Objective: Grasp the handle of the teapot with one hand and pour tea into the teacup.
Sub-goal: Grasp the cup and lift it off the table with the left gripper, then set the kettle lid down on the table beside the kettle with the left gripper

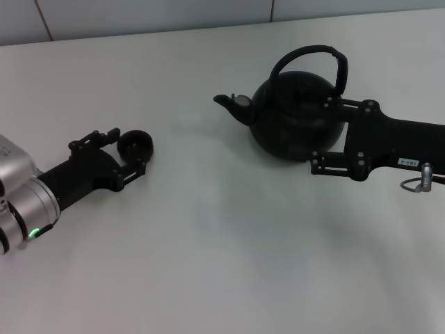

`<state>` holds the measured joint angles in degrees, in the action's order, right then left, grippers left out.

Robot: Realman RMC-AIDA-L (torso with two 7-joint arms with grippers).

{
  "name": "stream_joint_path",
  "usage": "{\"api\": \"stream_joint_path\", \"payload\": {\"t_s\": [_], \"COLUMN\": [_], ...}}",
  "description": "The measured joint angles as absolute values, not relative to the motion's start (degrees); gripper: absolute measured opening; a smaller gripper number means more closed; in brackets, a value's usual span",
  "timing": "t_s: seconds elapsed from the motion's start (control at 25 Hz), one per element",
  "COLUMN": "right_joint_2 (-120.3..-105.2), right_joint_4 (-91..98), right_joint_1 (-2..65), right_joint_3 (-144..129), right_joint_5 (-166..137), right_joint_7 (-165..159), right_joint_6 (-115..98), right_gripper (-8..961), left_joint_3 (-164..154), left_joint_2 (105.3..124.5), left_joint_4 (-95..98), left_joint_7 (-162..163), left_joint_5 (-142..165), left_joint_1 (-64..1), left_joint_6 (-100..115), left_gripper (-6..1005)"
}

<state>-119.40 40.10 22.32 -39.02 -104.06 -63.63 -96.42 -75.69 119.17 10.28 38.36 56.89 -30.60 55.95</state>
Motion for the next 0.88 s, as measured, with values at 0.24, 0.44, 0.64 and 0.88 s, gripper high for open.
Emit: {"api": "stream_joint_path", "payload": {"t_s": [0.24,0.44,0.64,0.88], "right_joint_2": [-119.28,-119.26,-119.26,-119.26], "right_joint_4": [40.1,40.1,40.1,40.1], "right_joint_1": [22.4,22.4,22.4,22.5], "right_joint_3": [-39.0,-38.9,-38.9,-38.9], "right_joint_5": [-104.1,-104.1,-104.1,-104.1], "right_joint_7": [-63.6,-63.6,-63.6,-63.6], "right_joint_6": [-96.4,-96.1,-96.0,-96.0], "right_gripper": [731,730,730,730], "left_joint_3": [-77.3,-77.4,-77.4,-80.0], "left_joint_2": [119.17,119.17,119.18,119.17], "left_joint_4": [10.5,10.9,11.3,13.0], "left_joint_7": [38.4,39.2,39.9,41.7], "left_joint_5": [56.5,56.6,56.7,56.7], "left_joint_1": [-30.9,-30.8,-30.8,-30.8], "left_joint_6": [55.9,55.8,55.8,56.2], "left_gripper": [741,670,677,685]}}
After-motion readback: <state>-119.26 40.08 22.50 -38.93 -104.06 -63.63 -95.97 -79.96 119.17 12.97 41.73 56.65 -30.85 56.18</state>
